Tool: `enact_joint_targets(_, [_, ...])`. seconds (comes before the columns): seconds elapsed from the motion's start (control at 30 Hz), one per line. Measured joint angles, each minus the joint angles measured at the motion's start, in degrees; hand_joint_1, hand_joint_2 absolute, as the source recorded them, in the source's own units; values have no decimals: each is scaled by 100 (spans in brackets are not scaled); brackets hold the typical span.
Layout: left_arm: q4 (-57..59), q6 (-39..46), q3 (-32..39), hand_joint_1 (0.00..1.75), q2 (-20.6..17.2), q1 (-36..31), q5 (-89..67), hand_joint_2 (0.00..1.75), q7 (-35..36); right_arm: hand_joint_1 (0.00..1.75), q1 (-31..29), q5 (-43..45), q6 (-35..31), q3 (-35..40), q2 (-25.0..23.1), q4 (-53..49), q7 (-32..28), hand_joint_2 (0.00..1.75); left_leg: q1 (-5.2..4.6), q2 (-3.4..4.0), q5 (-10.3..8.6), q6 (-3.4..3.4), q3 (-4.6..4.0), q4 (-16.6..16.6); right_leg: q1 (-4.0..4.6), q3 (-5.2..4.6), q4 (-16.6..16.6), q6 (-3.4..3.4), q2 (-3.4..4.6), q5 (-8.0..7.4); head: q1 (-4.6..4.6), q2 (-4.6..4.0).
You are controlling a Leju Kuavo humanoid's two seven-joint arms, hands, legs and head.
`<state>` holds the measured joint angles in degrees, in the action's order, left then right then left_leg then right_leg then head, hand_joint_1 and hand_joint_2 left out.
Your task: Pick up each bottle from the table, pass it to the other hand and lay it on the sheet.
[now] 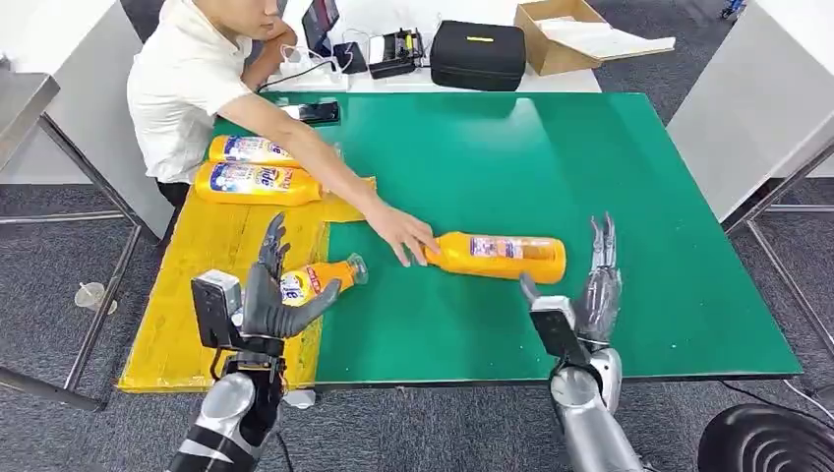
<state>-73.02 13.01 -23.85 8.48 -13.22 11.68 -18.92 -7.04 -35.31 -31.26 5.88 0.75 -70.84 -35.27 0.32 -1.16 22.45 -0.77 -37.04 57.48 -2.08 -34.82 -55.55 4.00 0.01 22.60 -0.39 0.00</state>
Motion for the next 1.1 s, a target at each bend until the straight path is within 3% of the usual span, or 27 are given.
enact_joint_targets(0.13, [0, -104, -13, 0, 26, 42, 380, 175, 304, 0, -6, -508, 155, 177, 259, 198, 526, 175, 0, -2, -1, 0, -1, 0, 0, 3, 0, 1, -1, -1, 2, 0])
enact_joint_targets(0.27, [0, -831, -46, 0, 24, 93, 1119, 175, 494, 0, -178, -701, 424, 277, 571, 660, 651, 175, -3, -1, -2, -2, -2, 1, -2, 4, 0, 3, 0, -4, 2, 0])
enact_joint_targets(0.43, [59, -918, -55, 0, 24, 101, 1401, 175, 570, 0, -493, -891, 721, 365, 828, 1266, 886, 175, -2, -2, -2, -1, -2, 2, -1, 3, 0, 3, -1, -4, 0, 0])
enact_joint_targets(0.6, [114, -901, -164, 0, 41, 95, 1189, 175, 419, 0, -766, -998, 990, 474, 892, 1929, 985, 175, 0, 0, -2, -1, -2, 1, 1, 1, -1, 2, 0, -3, 0, 0])
enact_joint_targets(1.1, [127, -840, -282, 0, 72, 83, 496, 175, 190, 0, -1483, -1846, 901, 959, 1097, 3097, 1396, 175, -1, -1, -3, -2, -2, 2, -1, 2, 0, 3, 0, -4, 0, 0])
